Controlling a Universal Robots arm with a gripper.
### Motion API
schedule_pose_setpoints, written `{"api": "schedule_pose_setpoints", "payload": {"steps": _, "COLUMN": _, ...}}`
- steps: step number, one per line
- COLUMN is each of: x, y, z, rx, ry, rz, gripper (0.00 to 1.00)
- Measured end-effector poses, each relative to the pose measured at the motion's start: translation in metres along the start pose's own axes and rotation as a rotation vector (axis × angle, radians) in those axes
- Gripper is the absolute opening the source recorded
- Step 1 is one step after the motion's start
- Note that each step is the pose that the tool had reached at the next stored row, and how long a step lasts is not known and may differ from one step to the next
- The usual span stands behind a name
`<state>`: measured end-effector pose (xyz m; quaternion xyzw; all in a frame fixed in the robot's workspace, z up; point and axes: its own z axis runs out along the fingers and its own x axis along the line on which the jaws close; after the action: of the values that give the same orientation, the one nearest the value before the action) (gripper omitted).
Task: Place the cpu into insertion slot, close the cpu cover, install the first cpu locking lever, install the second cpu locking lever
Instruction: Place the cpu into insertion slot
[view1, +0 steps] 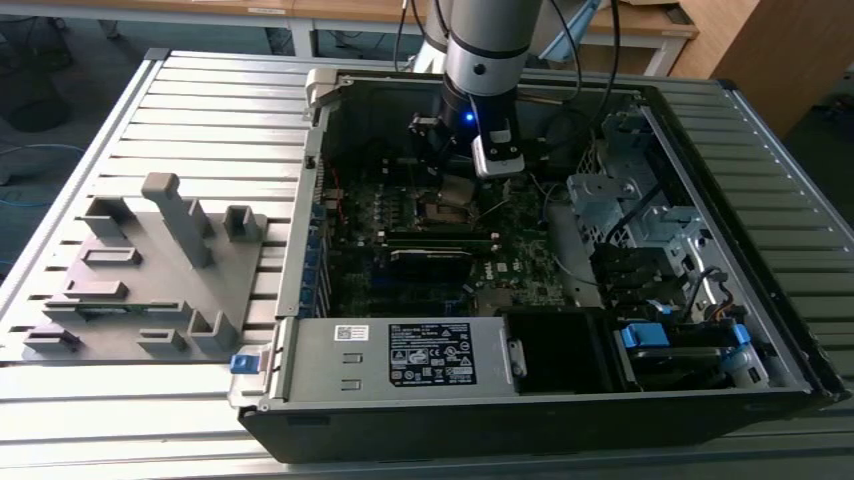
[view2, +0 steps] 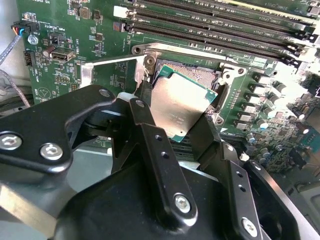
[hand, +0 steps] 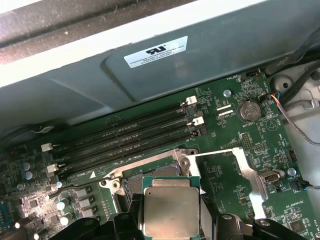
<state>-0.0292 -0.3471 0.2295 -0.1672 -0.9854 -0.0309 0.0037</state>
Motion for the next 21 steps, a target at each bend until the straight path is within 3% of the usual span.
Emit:
{"api": "schedule_pose_setpoints", "payload": {"steps": 12, "x": 0.0, "y": 0.0, "z": 0.0001, "rx": -0.0002, "ry": -0.0005, "rz": 0.007, "gripper": 0.54}}
{"api": "schedule_pose_setpoints", "payload": {"steps": 21, "x": 0.0, "y": -0.0001, "z": 0.0012, "rx": -0.0024, "ry": -0.0084, "rz": 0.143, "gripper": 0.54}}
